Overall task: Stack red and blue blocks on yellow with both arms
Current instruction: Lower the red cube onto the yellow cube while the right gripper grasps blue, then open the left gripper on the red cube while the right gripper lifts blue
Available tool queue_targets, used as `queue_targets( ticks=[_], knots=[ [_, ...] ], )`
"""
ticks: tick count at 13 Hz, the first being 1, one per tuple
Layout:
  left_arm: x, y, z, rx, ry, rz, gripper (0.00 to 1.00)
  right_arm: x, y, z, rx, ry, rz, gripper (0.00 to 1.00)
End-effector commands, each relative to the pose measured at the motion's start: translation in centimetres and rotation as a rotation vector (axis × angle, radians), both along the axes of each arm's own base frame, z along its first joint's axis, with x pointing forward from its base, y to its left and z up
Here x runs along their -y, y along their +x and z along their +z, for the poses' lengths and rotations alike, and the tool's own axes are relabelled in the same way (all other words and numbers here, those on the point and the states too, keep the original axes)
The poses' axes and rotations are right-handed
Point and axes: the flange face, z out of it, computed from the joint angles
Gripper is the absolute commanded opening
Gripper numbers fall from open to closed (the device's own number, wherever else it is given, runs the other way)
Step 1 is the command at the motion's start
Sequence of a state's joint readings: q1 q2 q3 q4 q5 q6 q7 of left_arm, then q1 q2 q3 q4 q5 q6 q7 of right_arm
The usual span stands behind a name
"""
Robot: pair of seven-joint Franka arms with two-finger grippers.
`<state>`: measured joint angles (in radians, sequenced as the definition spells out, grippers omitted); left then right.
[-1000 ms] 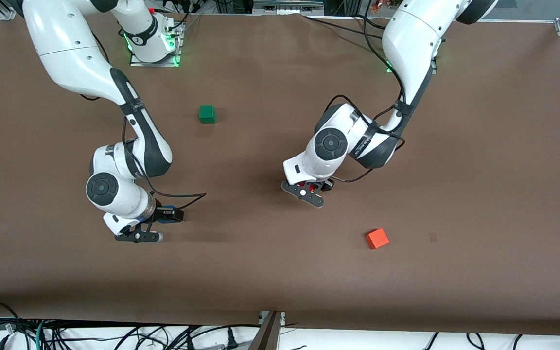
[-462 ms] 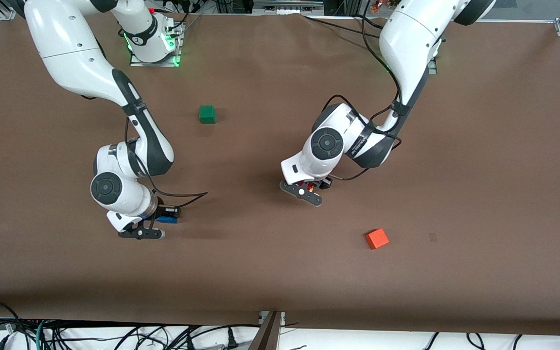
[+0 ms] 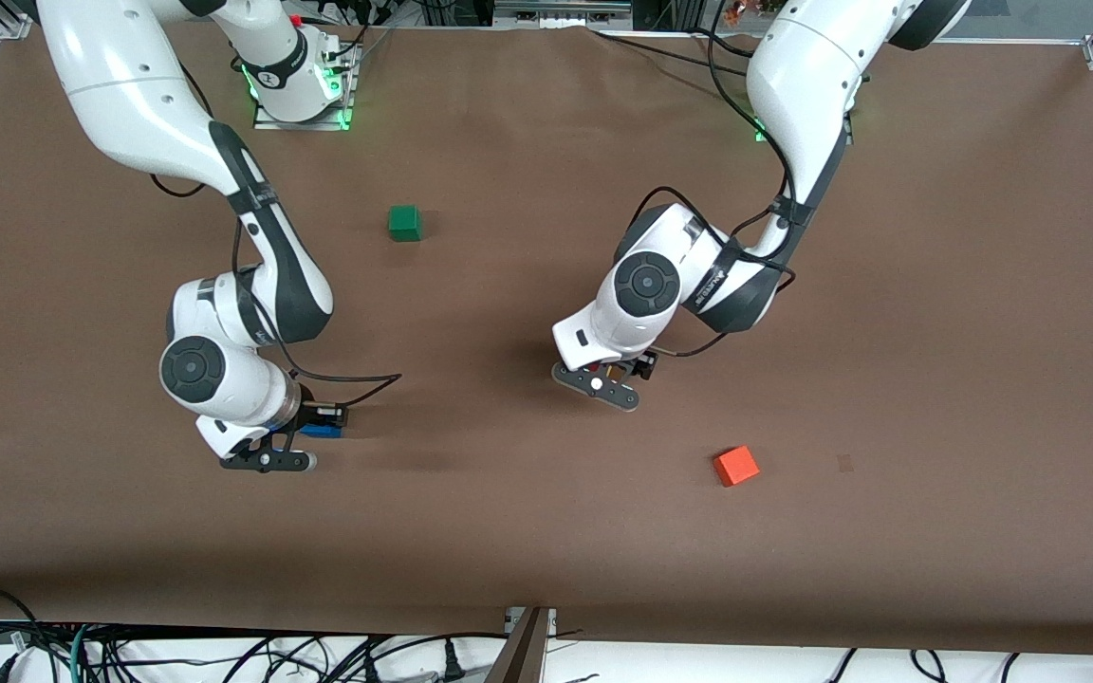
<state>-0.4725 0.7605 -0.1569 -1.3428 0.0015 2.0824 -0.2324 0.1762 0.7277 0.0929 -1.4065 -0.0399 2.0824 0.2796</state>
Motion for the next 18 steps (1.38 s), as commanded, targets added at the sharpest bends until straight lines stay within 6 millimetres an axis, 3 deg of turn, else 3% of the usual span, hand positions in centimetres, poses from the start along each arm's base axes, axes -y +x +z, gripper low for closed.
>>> queue_targets(
  ticks=[1, 4, 7, 9, 12, 14, 16, 17, 18],
  knots=[
    [-2.5, 2.8, 3.8, -0.033, 0.016, 0.051, 1.0, -5.2, -0.4, 6.6, -0.065, 0.046, -0.047, 0.32],
    [-8.0, 6.5, 11.0, -0.012, 0.011, 0.129, 1.0, -12.1, -2.1, 10.3, -0.043, 0.056, -0.109, 0.33],
    [-16.9, 9.3, 17.9, 0.06, -0.007, 0.248, 1.0, -19.1, -4.3, 12.1, 0.005, 0.086, -0.154, 0.33],
    [-22.8, 10.5, 21.1, 0.102, -0.017, 0.328, 1.0, -25.3, -7.4, 12.2, 0.031, 0.101, -0.226, 0.33],
    [-31.5, 10.9, 25.9, 0.164, -0.029, 0.444, 1.0, -32.5, -11.1, 11.9, 0.059, 0.174, -0.507, 0.33],
    [-35.9, 9.8, 28.4, 0.148, -0.006, 0.497, 1.0, -36.5, -13.7, 10.5, 0.068, 0.194, -0.552, 0.33],
    [-42.1, 8.8, 28.7, 0.084, 0.012, 0.577, 1.0, -38.6, -14.6, 9.4, 0.084, 0.211, -0.615, 0.33],
    [-44.0, 8.6, 28.4, 0.064, 0.011, 0.601, 1.0, -39.4, -15.1, 8.6, 0.09, 0.202, -0.622, 0.34],
    [-44.4, 8.4, 28.3, 0.047, 0.017, 0.606, 1.0, -40.1, -15.7, 7.9, 0.103, 0.192, -0.611, 0.35]
  ],
)
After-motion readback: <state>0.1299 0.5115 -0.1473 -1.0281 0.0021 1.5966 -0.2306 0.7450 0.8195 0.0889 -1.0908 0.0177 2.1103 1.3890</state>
